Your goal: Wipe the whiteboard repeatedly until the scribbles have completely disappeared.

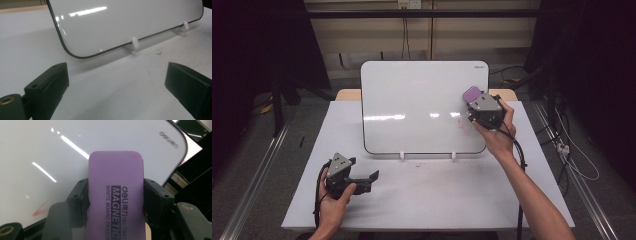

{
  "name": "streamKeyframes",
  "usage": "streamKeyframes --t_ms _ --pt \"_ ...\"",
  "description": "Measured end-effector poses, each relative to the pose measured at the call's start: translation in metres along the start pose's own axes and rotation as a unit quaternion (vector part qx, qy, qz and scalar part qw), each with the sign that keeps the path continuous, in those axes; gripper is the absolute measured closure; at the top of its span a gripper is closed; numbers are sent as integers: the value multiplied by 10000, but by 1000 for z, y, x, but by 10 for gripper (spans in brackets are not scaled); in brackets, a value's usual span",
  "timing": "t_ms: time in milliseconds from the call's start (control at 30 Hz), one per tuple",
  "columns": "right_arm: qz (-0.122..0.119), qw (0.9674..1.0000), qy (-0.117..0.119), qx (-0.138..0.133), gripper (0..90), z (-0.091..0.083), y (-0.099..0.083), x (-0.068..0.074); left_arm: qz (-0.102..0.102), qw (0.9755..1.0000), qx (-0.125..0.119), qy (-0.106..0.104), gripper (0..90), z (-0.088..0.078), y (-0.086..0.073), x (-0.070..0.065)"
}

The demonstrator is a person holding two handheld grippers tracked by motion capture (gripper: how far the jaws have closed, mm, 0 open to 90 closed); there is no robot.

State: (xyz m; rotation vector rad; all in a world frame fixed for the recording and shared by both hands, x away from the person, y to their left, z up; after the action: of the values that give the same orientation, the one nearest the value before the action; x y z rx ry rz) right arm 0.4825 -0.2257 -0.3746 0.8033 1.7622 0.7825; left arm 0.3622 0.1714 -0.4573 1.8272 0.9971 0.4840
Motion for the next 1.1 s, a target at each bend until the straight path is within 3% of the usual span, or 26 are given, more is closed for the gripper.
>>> streamKeyframes --t_ms 33,133,467,567,800,900,1100 --pt "72 10000 -2 -9 418 0 -1 -1 -2 10000 -3 2 51 0 0 0" --pt "-152 9999 -3 8 418 -2 -2 8 -11 10000 -5 -7 51 1 0 0" --pt "-536 9972 526 -8 418 -16 -17 57 -5 10000 6 -14 51 1 0 -1" --pt "-482 9974 528 -8 418 -15 -16 53 -4 10000 -8 -14 51 1 0 -1" --pt "-68 9999 110 -22 418 -9 -8 16 -23 10000 -3 -8 51 1 0 0" --pt "-217 9996 152 30 418 -10 -13 23 1 10000 -10 -9 51 0 1 0" --pt "-389 9984 408 13 417 -18 -23 53 19 10000 7 -38 51 2 1 -2"
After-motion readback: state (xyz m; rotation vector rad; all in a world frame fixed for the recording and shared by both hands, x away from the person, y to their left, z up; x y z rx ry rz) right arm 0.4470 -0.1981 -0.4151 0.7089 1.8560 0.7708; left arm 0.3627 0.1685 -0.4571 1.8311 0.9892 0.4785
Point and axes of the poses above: each handheld gripper's, and its own axes: z roughly forward along the jaws, y roughly out of its top, x roughly to its left, the point moved 5 cm from there along z, roughly forward along the jaws, and after that the axes turned 3 degrees about -x, right-handed, at the moved point
